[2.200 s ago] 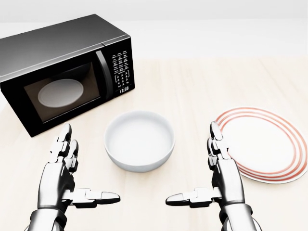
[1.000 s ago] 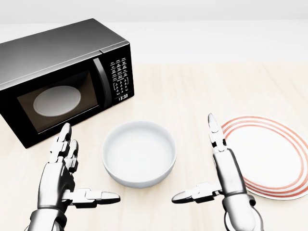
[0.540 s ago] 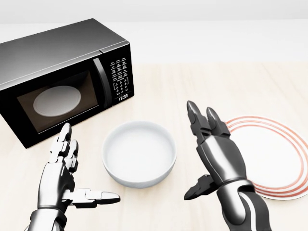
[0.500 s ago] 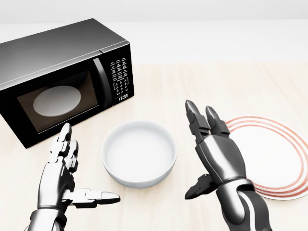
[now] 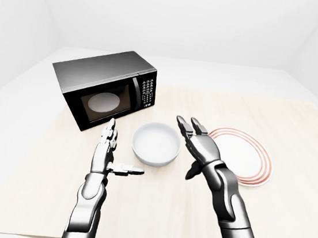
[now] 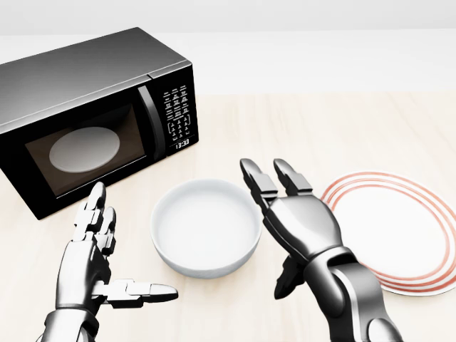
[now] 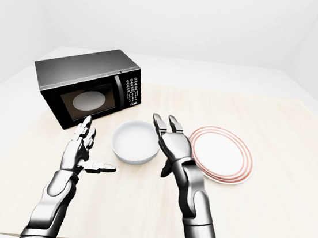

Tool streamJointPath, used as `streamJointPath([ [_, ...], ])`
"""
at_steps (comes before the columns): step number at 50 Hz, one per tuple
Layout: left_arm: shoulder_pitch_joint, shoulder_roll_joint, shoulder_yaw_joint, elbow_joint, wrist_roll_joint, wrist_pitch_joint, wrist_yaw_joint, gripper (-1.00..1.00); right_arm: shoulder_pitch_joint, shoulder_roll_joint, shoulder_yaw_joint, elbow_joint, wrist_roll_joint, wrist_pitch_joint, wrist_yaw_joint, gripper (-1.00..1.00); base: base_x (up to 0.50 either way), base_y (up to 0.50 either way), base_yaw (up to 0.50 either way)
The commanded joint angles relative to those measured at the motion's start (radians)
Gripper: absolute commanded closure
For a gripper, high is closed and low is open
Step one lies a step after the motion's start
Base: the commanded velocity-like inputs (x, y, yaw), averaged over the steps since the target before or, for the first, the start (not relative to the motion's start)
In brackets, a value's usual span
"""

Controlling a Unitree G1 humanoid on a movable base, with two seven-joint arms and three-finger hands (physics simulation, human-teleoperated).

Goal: Pick up the white bowl and put it on the plate.

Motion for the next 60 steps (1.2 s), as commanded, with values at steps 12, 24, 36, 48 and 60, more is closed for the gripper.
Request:
streamJointPath([
  [12,0.000,0.000,0.000,0.000,0.000,0.000,0.000,-1.00,-0.093,0.016,0.027,0.095,-0.065,0.000,0.128,-1.00,0.00,0.00,0.00],
  [24,0.000,0.000,0.000,0.000,0.000,0.000,0.000,-1.00,-0.152,0.035,0.047,0.170,-0.077,0.000,0.170,-1.00,0.00,0.00,0.00],
  [36,0.000,0.000,0.000,0.000,0.000,0.000,0.000,-1.00,-0.189,0.052,0.065,0.200,-0.054,0.000,0.354,-1.00,0.00,0.00,0.00],
  [48,0.000,0.000,0.000,0.000,0.000,0.000,0.000,-1.00,-0.245,0.069,0.068,0.197,-0.061,0.000,0.393,-1.00,0.00,0.00,0.00],
  [60,0.000,0.000,0.000,0.000,0.000,0.000,0.000,-1.00,-0.277,0.083,0.076,0.233,-0.075,0.000,0.393,-1.00,0.00,0.00,0.00],
])
